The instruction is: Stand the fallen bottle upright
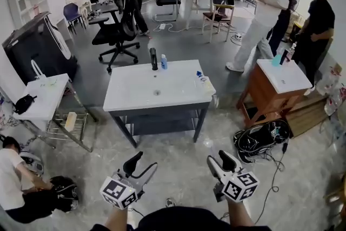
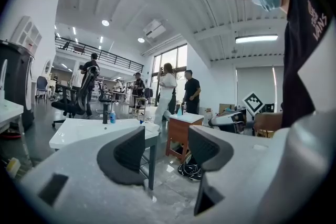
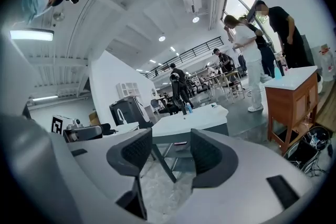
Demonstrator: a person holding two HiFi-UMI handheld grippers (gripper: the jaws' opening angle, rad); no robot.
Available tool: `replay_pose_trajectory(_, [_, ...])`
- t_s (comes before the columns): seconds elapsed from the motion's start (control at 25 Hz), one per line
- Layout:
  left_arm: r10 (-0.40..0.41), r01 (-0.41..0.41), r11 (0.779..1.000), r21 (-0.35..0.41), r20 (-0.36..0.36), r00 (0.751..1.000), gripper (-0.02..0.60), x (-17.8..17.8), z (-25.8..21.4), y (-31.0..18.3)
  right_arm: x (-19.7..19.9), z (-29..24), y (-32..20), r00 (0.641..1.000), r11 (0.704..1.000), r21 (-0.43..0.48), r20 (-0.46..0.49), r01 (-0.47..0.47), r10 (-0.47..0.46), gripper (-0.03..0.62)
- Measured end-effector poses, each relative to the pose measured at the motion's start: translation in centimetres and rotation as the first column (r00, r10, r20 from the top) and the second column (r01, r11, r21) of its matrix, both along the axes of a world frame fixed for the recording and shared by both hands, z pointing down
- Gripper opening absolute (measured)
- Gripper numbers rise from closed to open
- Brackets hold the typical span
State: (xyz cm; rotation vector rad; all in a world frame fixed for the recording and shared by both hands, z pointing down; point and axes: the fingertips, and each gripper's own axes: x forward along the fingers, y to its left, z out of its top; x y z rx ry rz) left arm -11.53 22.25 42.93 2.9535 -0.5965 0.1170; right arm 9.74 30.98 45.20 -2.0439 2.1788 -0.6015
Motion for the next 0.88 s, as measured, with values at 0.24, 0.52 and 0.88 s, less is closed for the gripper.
replay_pose_trajectory(0.24, [0.060, -0.060, 0.998, -0.015, -0.022, 0.998, 0.250, 1.6, 0.8, -3.6, 0.6, 0.7, -2.5, 0.999, 0.999, -0.030, -0.019, -0.041, 0.040, 0.218])
replay_pose_trajectory(0.52, [0.049, -0.050, 0.997, -0.054, -0.017, 0.999, 0.250, 4.4, 2.1, -7.6, 4.5, 1.5, -6.3, 0.998, 0.996, -0.055, -0.021, -0.065, 0.064, 0.218])
replay_pose_trajectory(0.88, [0.006, -0.006, 1.000, -0.028, -0.017, 1.000, 0.250, 10.6, 1.2, -13.3, 10.8, 0.9, -13.7, 1.000, 0.998, -0.058, -0.015, -0.003, 0.002, 0.218])
